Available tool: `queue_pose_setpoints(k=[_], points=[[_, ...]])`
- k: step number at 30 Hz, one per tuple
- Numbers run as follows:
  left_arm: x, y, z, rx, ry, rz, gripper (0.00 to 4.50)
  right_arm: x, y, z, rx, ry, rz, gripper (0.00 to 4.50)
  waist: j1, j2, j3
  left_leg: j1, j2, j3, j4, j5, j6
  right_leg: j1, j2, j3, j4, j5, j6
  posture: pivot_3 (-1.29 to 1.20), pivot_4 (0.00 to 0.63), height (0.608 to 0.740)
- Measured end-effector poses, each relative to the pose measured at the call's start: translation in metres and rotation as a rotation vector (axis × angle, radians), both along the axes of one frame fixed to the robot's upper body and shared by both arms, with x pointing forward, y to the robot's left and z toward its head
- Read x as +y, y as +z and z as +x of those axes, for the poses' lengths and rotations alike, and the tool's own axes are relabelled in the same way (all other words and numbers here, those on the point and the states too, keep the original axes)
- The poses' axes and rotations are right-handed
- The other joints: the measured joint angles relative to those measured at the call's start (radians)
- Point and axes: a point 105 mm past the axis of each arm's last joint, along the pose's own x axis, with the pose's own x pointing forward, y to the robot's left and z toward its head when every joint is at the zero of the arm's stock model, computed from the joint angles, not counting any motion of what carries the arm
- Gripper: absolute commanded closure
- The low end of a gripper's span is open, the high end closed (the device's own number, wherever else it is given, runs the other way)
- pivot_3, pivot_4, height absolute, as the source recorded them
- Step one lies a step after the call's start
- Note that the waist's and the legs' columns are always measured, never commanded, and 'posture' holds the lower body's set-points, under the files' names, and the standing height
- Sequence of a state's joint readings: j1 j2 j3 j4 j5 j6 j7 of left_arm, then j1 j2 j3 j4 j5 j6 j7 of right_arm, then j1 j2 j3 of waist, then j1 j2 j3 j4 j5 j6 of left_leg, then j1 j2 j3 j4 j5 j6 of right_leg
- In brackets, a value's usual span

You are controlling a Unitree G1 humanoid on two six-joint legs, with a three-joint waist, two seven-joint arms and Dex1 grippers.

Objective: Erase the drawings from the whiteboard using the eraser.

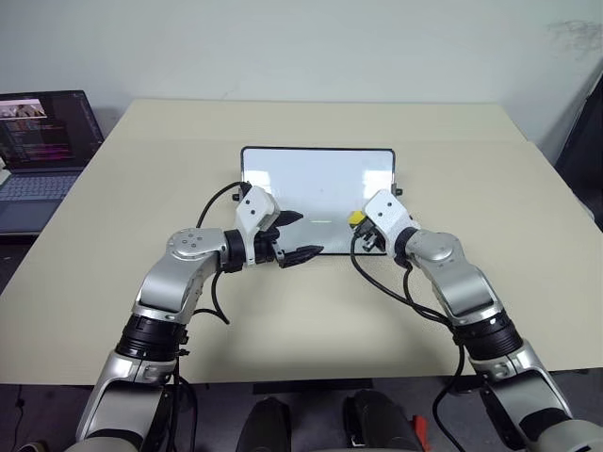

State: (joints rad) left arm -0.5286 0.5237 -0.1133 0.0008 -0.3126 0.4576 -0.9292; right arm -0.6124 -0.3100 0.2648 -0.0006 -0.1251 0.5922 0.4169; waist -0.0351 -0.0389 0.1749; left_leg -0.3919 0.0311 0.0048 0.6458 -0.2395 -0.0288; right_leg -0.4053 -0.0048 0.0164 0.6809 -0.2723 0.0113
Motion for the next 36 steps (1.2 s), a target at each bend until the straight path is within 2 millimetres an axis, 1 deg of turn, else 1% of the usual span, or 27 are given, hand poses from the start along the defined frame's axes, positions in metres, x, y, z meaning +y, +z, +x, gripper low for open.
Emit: queue_pose_setpoints(k=[3,5,6,10,13,16,19,20,22,25,27,29,32,34,36], points=[[0.0,0.0,0.0,-0.001,0.0,-0.001,0.0,-0.013,0.02,0.015,-0.091,-0.088,0.014,3.25,0.003,0.0,0.0,-0.001,0.0,0.0,0.0,0.0,0.0,0.0,0.0,0.0,0.0,0.0,0.0,0.0,0.15,0.74],[0.0,0.0,0.0,-0.001,0.0,0.0,0.0,-0.017,0.028,0.019,-0.128,-0.117,0.02,3.25,0.003,0.0,0.0,-0.002,0.0,0.0,0.0,0.0,0.0,-0.001,0.0,0.0,-0.001,0.0,0.0,0.0,0.15,0.74],[0.0,0.0,0.0,-0.001,0.0,0.0,0.0,-0.017,0.03,0.02,-0.132,-0.118,0.021,3.25,0.004,0.0,0.0,-0.003,0.0,0.0,0.0,0.0,0.0,-0.001,0.0,0.0,-0.002,0.0,0.0,0.0,0.15,0.74],[0.0,0.0,0.0,-0.001,0.001,-0.001,0.0,-0.013,0.025,0.016,-0.105,-0.075,0.004,3.25,0.002,0.0,0.0,-0.003,0.0,0.0,-0.001,0.0,0.0,-0.001,-0.001,0.0,-0.002,0.0,-0.001,0.0,0.15,0.74],[0.0,0.0,0.0,-0.002,0.001,-0.001,0.0,0.001,0.007,0.002,-0.026,0.026,-0.025,3.25,0.002,0.0,0.0,-0.003,0.0,0.0,-0.001,0.0,0.001,-0.001,0.0,0.0,-0.002,0.0,0.0,0.0,0.15,0.74],[0.0,0.0,0.0,0.001,0.001,-0.001,0.0,0.009,-0.005,-0.006,0.021,0.073,-0.034,3.25,0.002,0.0,0.0,-0.002,0.0,0.0,0.0,0.0,0.001,-0.001,0.0,-0.001,-0.001,0.0,0.0,0.0,0.15,0.74],[0.0,-0.001,0.0,0.009,0.003,-0.001,0.0,0.008,-0.005,-0.004,0.015,0.06,-0.031,3.25,0.002,0.0,0.0,-0.002,0.0,0.0,0.0,0.0,0.0,-0.001,0.0,0.0,-0.001,0.0,0.0,0.0,0.15,0.74],[0.0,-0.001,0.0,0.01,0.003,-0.001,0.0,0.007,-0.002,-0.001,-0.006,0.042,-0.027,3.25,0.003,0.0,0.0,-0.002,0.0,0.0,0.0,0.0,0.001,-0.001,0.0,0.0,-0.001,0.0,0.0,0.0,0.15,0.74],[0.0,-0.001,0.0,0.01,0.003,-0.001,0.0,0.0,0.009,0.007,-0.055,-0.008,-0.02,3.25,0.003,0.0,0.0,-0.002,0.0,0.0,0.0,0.0,0.0,-0.001,0.0,0.0,-0.001,0.0,0.0,0.0,0.15,0.74],[0.0,-0.001,0.0,0.01,0.003,-0.001,0.0,-0.023,0.028,0.02,-0.133,-0.11,-0.03,3.25,0.004,0.0,0.0,-0.003,0.0,0.0,0.0,0.0,0.0,-0.001,0.0,-0.001,-0.001,0.0,0.0,0.0,0.15,0.74],[0.0,-0.001,0.0,0.01,0.003,-0.002,0.0,-0.028,0.029,0.02,-0.143,-0.122,-0.039,3.25,0.004,0.0,0.0,-0.003,0.0,0.0,-0.001,0.0,0.0,-0.001,-0.001,0.0,-0.002,0.0,0.0,0.0,0.15,0.74],[-0.001,-0.001,0.0,0.01,0.002,-0.004,0.0,-0.027,0.027,0.018,-0.129,-0.107,-0.044,3.25,0.005,0.0,0.0,-0.003,0.0,0.0,-0.001,0.0,0.0,-0.001,-0.001,0.0,-0.002,0.0,0.0,0.0,0.15,0.74],[0.0,-0.001,0.0,0.01,0.004,-0.003,0.0,-0.027,0.011,0.007,-0.053,-0.053,-0.065,3.25,0.005,0.0,0.0,-0.003,0.0,0.0,-0.001,0.0,0.001,-0.001,-0.001,0.0,-0.002,0.0,0.0,0.0,0.15,0.74],[-0.001,-0.001,0.0,0.01,0.003,-0.004,0.0,-0.021,-0.001,-0.002,0.01,0.001,-0.078,3.25,0.002,0.0,0.0,-0.002,0.0,0.0,0.0,0.0,0.001,0.0,-0.001,0.0,-0.002,0.0,0.0,0.0,0.15,0.74],[-0.002,-0.001,0.0,0.011,0.001,-0.008,0.0,-0.017,-0.006,-0.007,0.034,0.027,-0.081,3.25,0.0,0.0,0.0,0.0,0.0,0.0,0.0,0.0,0.001,0.0,0.0,0.0,-0.001,0.0,0.0,0.0,0.15,0.74]])
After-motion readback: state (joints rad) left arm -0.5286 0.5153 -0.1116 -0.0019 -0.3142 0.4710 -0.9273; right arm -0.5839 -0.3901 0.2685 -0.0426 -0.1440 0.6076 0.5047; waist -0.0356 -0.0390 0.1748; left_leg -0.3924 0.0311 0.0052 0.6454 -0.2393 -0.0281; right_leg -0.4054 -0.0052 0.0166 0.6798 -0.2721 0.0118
